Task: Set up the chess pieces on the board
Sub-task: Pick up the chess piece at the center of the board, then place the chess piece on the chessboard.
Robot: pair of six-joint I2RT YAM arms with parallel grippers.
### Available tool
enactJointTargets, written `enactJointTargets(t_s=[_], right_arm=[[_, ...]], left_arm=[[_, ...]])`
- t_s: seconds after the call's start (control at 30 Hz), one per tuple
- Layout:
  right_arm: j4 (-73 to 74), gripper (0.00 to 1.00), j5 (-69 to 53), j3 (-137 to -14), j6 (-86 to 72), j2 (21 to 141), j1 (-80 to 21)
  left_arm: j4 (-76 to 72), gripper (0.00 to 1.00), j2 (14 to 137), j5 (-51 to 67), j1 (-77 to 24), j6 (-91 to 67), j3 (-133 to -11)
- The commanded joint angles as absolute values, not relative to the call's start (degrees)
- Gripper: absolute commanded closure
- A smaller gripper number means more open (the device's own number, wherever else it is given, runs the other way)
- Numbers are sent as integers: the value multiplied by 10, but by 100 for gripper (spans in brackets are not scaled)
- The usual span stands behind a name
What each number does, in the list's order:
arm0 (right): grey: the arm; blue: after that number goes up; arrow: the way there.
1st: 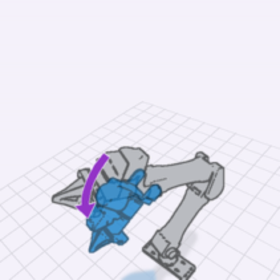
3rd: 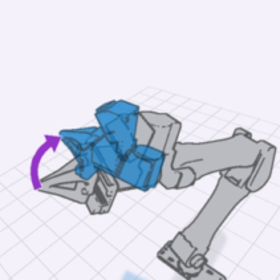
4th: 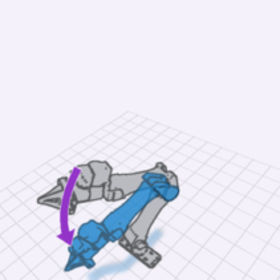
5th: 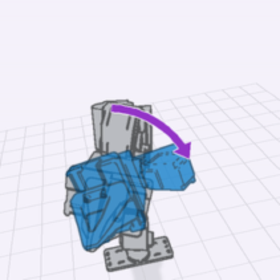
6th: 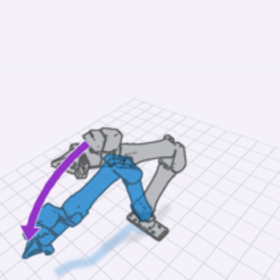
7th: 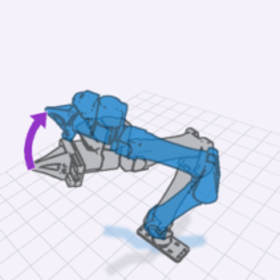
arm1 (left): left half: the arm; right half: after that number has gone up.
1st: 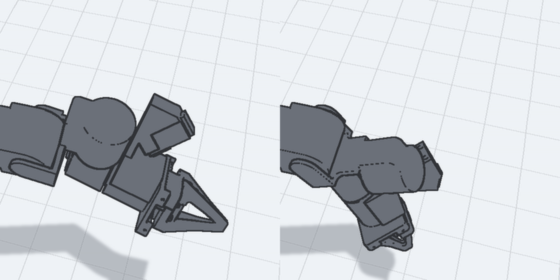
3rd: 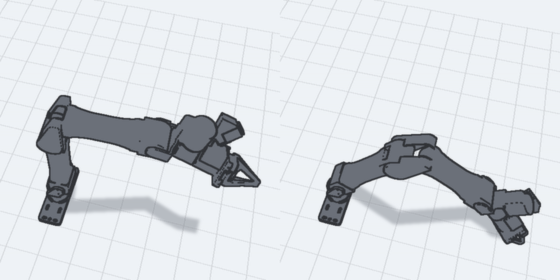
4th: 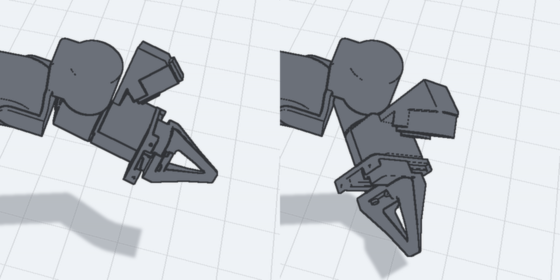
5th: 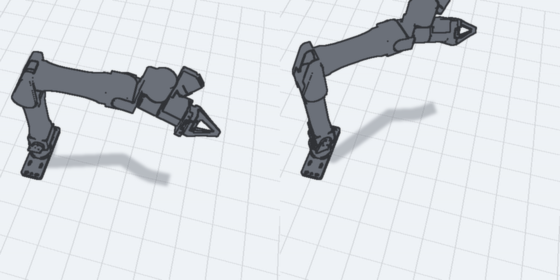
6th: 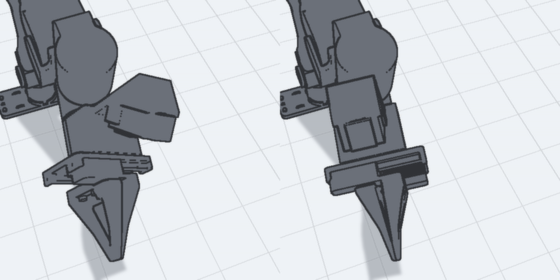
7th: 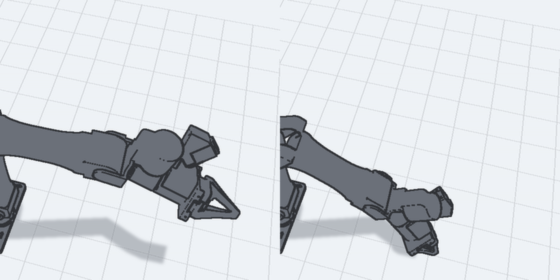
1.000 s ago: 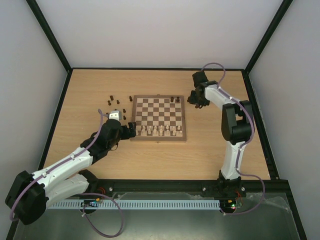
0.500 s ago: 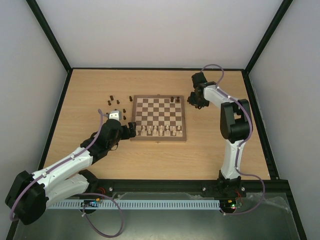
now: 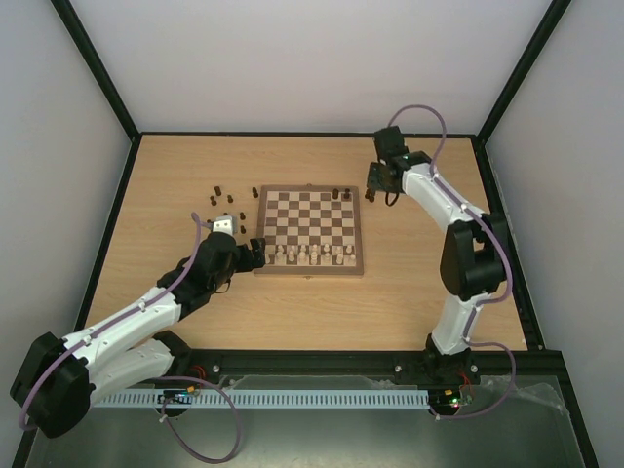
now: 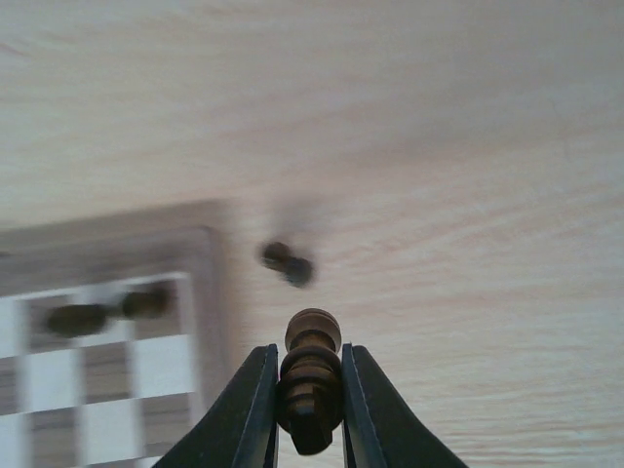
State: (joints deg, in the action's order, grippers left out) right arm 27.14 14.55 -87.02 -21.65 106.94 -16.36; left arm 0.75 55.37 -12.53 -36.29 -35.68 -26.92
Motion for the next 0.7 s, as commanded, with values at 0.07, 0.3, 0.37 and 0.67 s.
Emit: enactJointTargets(t_s=[0.07,0.3,0.37,0.67], right_arm=[[309,88,128,-970,-201,1051,-235],[350,88,95,-1098,-171,1159,-289],[367,88,88,-1138,-163,1194,-300],[423,88,94,-1255,-146,1306,-322]], left_arm=[[5,1,552,-137,-359,-352,-261],[8,1,546,-140,-359,-352,-261],[9,1,545,-141,-359,-352,-260],[9,1,545,-141,-359,-352,-261]])
